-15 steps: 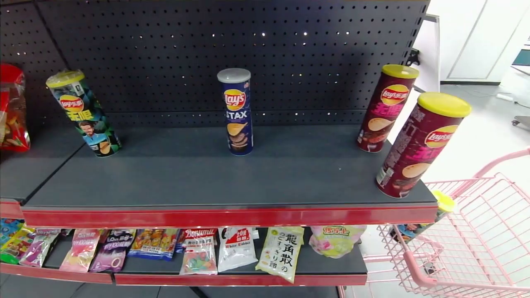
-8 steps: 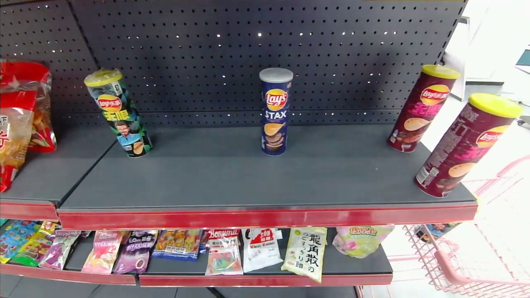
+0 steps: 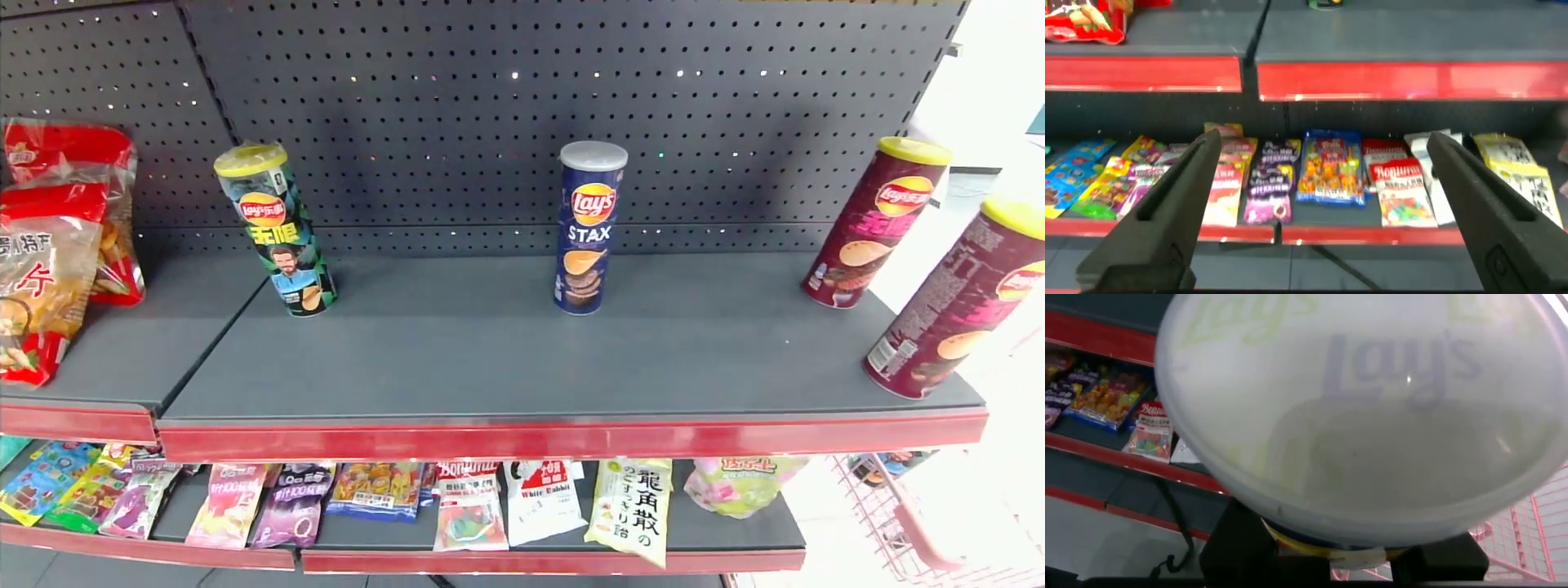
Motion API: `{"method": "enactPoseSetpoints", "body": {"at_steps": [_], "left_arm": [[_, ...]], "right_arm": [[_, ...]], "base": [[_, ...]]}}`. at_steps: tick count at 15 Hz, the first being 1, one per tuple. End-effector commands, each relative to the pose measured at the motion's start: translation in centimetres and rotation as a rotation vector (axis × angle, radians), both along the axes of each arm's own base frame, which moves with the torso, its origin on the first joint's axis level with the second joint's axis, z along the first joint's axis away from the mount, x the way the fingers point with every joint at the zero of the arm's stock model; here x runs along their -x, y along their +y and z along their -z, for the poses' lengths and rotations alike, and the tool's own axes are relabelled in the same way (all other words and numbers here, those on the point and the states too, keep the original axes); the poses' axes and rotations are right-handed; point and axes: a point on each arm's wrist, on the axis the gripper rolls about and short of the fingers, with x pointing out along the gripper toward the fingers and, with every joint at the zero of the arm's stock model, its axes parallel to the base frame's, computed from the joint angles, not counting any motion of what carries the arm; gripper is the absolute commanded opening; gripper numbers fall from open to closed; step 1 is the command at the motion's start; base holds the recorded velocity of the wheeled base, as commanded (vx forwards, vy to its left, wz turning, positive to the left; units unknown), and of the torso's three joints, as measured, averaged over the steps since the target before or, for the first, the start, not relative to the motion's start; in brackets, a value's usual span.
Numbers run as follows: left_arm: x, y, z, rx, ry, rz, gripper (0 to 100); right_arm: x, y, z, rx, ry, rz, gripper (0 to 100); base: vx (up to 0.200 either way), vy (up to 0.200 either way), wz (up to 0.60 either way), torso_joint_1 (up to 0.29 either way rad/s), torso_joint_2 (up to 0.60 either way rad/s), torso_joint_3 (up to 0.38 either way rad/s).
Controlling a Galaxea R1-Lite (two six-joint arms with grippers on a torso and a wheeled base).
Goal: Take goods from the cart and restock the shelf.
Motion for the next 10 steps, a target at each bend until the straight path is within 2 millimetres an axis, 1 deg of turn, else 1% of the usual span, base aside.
{"method": "enactPoseSetpoints", "body": {"at_steps": [1,4,10], "left_arm": [[-0.01,0.0,0.01,0.0,0.002,-0.001,100],[-0.01,0.0,0.01,0.0,0.002,-0.001,100],[0.0,-0.01,-0.03,0.001,0.0,0.004,100]], "right_arm": [[-0.35,0.11,-0.03,0.008,0.023,-0.005,0],[-0.52,0.16,-0.06,0.01,0.033,-0.008,0],[-0.61,0.2,0.0,0.012,0.041,-0.008,0]], "base": [[0.2,0.0,0.0,0.002,0.0,0.002],[0.2,0.0,0.0,0.014,0.01,-0.001],[0.0,0.0,0.0,0.0,0.0,0.0]]}}
